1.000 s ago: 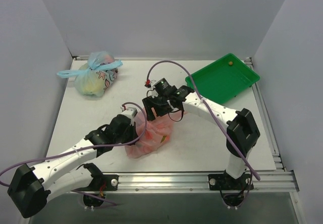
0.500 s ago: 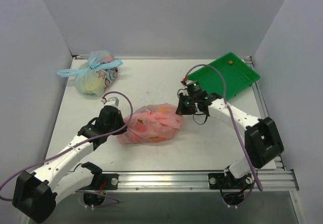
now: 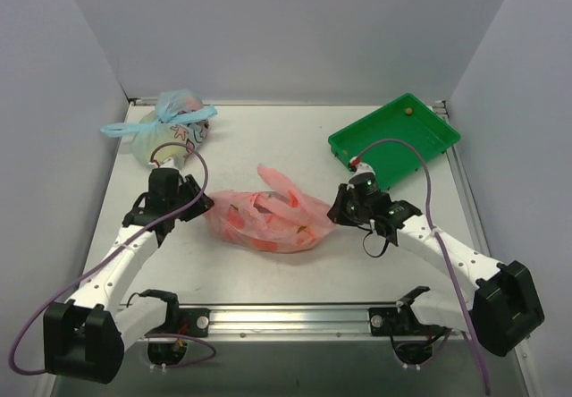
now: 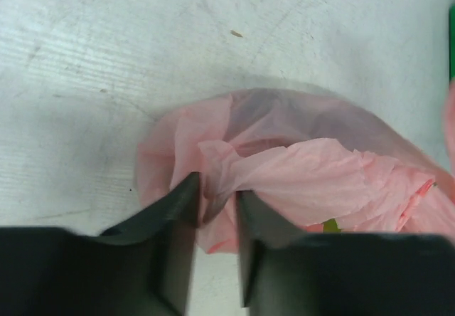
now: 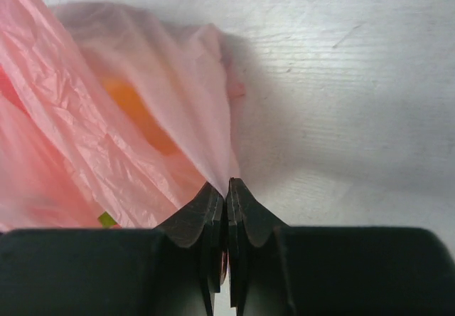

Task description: Untie the knot of the plastic bag and take out the fruit

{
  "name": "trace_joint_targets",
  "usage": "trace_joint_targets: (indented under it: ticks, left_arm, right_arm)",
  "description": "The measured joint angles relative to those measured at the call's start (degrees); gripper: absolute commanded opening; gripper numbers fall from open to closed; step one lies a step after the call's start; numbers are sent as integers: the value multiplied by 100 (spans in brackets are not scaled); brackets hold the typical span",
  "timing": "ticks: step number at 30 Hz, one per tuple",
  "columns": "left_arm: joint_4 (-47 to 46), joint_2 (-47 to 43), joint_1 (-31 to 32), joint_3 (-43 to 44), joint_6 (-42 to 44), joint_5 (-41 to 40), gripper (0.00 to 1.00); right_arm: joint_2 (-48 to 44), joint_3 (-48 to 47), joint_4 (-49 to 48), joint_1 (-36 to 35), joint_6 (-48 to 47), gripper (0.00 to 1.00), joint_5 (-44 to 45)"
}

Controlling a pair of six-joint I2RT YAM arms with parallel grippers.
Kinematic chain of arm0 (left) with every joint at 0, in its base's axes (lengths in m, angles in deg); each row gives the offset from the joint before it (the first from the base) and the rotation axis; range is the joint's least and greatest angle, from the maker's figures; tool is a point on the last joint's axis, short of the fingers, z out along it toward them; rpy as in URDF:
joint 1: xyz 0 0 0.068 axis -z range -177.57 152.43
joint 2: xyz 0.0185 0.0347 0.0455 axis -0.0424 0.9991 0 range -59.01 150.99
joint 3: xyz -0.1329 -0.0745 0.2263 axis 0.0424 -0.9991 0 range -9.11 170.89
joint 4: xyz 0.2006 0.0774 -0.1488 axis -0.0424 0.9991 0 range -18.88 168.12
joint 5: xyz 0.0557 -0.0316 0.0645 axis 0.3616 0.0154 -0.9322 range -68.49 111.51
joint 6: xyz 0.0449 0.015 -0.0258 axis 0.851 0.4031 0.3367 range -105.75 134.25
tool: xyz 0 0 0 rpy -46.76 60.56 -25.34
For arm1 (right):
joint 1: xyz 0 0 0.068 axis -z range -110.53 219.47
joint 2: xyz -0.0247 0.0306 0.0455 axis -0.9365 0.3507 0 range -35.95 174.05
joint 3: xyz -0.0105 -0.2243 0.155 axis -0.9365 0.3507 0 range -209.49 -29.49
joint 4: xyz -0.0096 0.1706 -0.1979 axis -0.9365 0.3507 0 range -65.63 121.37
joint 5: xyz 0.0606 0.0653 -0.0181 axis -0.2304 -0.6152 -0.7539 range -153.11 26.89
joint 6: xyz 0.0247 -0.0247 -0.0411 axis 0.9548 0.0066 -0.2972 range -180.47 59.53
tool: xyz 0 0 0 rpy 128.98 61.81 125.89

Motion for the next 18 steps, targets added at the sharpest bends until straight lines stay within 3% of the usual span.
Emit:
trace_joint_targets:
  ticks: [2, 3, 4, 8, 11, 18]
  left_arm:
    - [-50, -4, -11, 114, 188, 223, 59]
    - [-57, -26, -7, 170, 295, 330, 70]
    - [-31, -66, 22, 251, 455, 446, 76]
    - [234, -396, 214, 564, 962, 688, 97]
    - [479, -715, 581, 839, 1283, 682, 97]
    - [776, -332, 2164, 1657, 2017, 98, 97]
  right_arm:
    - [17, -70, 83, -330, -155, 18, 177]
    - [31, -136, 153, -509, -249, 25, 245]
    - [48, -234, 229, -726, -337, 42, 326]
    - [76, -678, 560, -1185, -730, 71, 542]
    - [76, -1128, 857, -1287, -1102, 81, 667]
    - [590, -2514, 1235, -1246, -1921, 84, 691]
